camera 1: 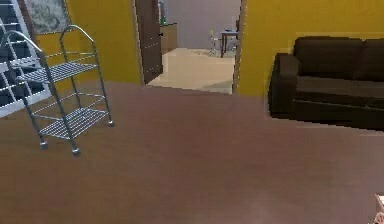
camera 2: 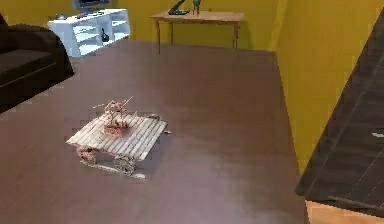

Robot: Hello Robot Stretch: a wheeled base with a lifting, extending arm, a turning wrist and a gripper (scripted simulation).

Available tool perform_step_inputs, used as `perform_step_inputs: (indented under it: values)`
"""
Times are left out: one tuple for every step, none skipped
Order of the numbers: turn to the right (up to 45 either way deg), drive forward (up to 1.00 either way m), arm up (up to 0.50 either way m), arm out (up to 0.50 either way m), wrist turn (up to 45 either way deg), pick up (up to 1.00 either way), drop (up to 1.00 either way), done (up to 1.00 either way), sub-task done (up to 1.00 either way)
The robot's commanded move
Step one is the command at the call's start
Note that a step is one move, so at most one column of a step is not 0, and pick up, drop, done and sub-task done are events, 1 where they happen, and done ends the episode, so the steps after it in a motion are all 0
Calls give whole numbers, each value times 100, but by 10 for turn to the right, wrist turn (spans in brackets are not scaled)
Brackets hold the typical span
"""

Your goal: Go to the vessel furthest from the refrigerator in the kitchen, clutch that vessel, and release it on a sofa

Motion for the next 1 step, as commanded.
perform_step_inputs:
  values:
    - [0,100,0,0,0,0,0,0,0]
